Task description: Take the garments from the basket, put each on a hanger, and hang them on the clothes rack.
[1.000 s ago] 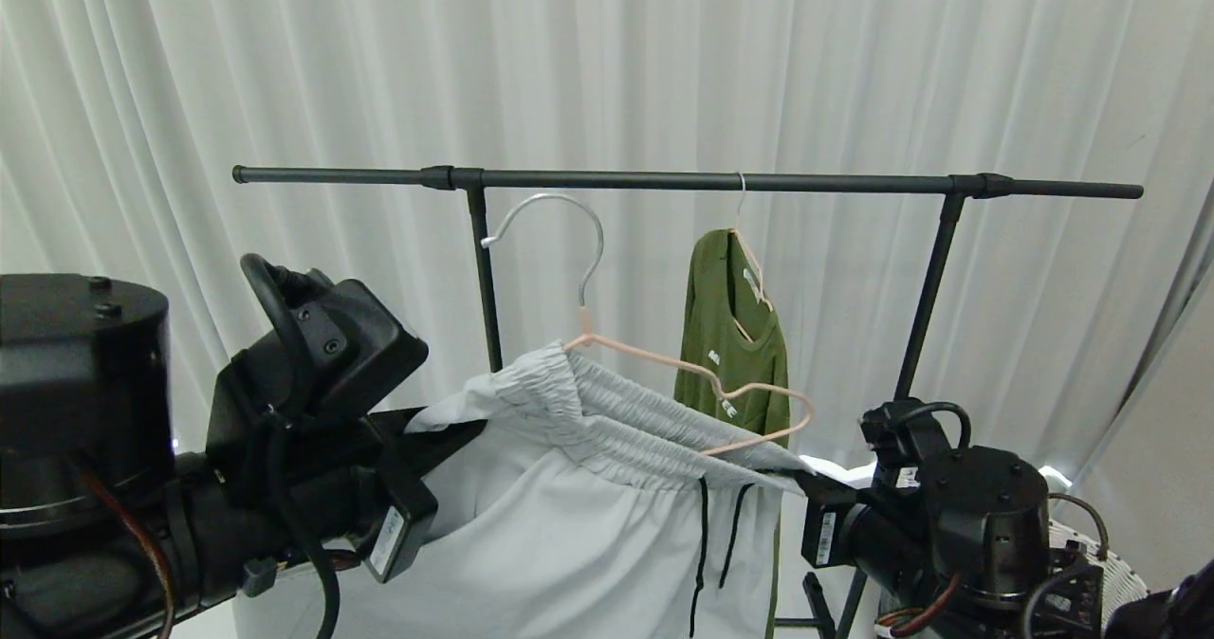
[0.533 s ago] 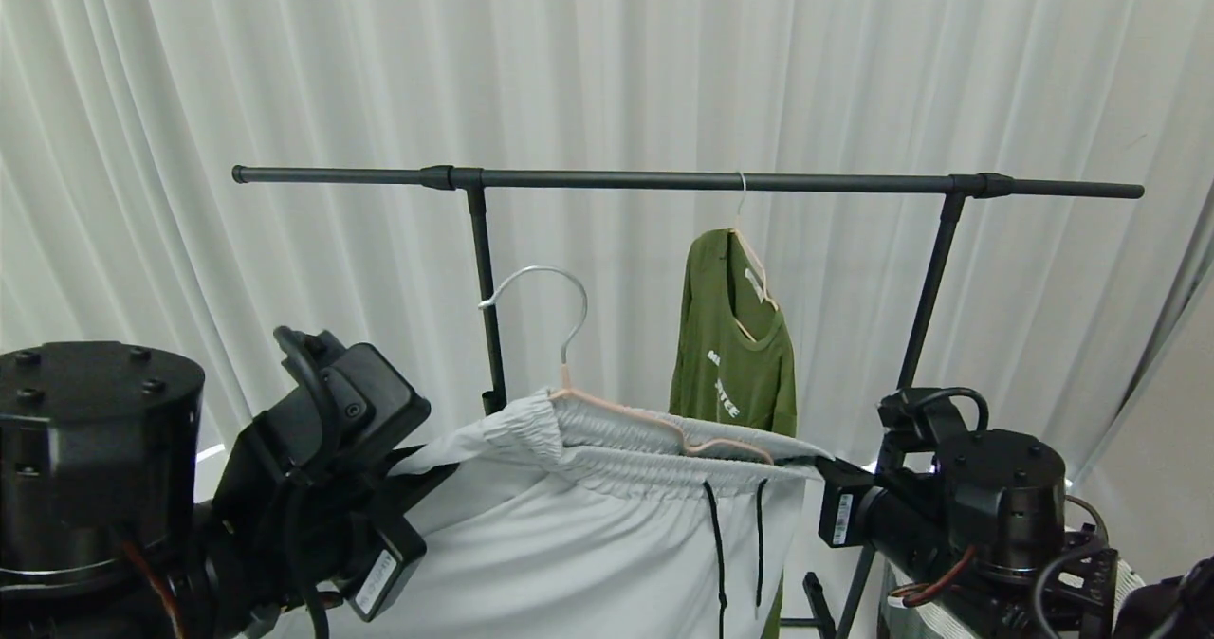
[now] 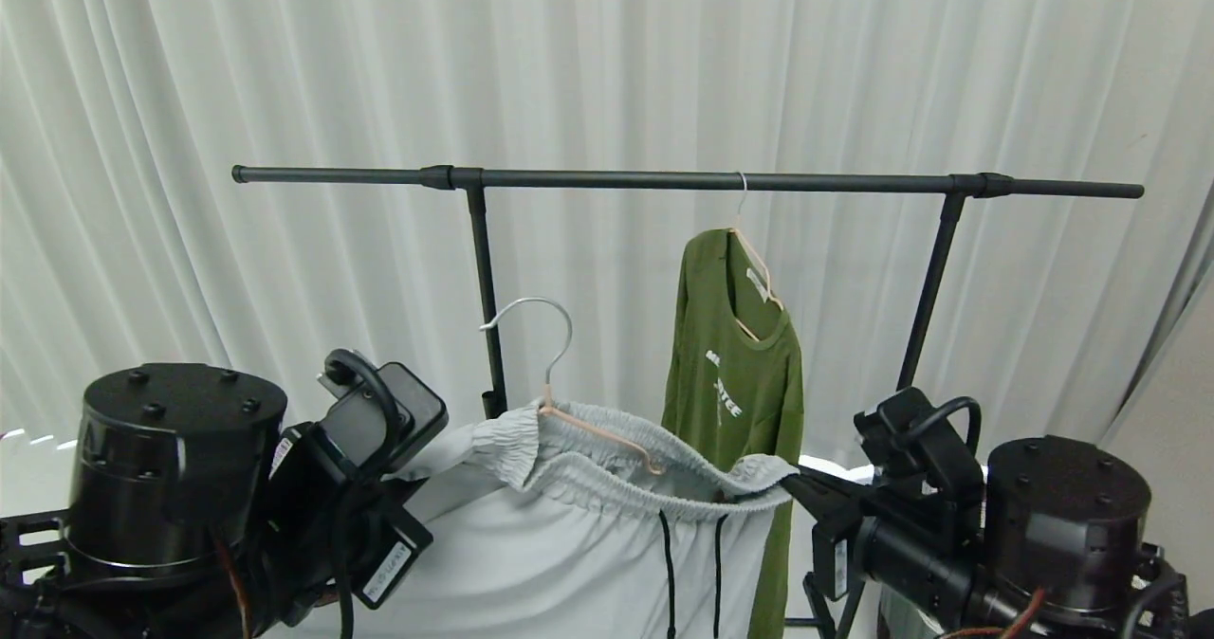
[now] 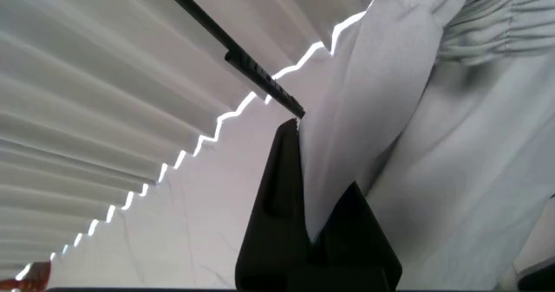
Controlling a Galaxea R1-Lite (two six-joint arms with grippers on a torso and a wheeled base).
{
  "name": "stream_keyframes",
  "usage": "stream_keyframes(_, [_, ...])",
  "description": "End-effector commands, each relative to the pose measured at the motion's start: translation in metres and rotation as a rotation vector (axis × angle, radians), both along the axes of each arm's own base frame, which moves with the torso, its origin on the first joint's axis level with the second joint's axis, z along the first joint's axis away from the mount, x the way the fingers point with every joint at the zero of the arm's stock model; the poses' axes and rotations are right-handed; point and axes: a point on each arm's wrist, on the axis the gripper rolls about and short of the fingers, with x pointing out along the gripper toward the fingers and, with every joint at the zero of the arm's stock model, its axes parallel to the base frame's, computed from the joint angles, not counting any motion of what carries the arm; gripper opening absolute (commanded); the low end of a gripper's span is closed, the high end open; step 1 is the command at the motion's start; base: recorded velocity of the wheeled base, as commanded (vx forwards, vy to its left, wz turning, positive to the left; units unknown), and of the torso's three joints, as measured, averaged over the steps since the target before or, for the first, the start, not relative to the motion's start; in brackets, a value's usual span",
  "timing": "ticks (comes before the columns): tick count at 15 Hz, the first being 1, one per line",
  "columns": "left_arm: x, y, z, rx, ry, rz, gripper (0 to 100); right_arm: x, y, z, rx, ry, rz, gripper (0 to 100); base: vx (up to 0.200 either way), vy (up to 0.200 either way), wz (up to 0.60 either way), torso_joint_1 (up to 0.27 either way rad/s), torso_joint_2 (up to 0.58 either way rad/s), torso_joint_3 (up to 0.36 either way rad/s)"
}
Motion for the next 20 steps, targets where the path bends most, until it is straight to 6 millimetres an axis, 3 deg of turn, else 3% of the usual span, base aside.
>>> stream_keyframes(1, [0.003,-0.003,-0.001,0.001,0.008,0.0,0,-0.024,0.015,0.005,0.001,-0.026,0.125,0,0.0,0.0,0.0,0.0,0.0,0.0])
stream_keyframes(4, [0.003,-0.003,0.001,-0.016,-0.012,-0.001,0,-0.051,0.029,0.002,-0.035,-0.015,0.248,0,0.0,0.0,0.0,0.0,0.0,0.0])
stream_keyframes(5, [0.005,-0.004,0.003,-0.029,-0.032,-0.002,0,-0.055,0.031,0.001,-0.048,-0.007,0.266,100,0.0,0.0,0.0,0.0,0.0,0.0])
stream_keyframes(9, [0.004,-0.004,0.005,-0.051,-0.052,-0.008,0,-0.058,0.027,-0.002,-0.091,-0.023,0.278,100,0.0,0.0,0.0,0.0,0.0,0.0])
stream_keyframes(14, [-0.01,-0.001,0.009,-0.173,-0.062,-0.15,0,-0.059,-0.007,0.007,-0.202,0.023,0.233,100,0.0,0.0,0.0,0.0,0.0,0.0])
stream_keyframes(16, [-0.017,0.001,0.009,-0.213,-0.043,-0.256,0,-0.047,-0.016,0.033,-0.185,0.037,0.211,100,0.0,0.0,0.0,0.0,0.0,0.0])
stream_keyframes(20, [-0.022,-0.005,0.008,-0.227,-0.027,-0.329,0,-0.042,-0.018,0.07,-0.184,0.041,0.309,100,0.0,0.0,0.0,0.0,0.0,0.0])
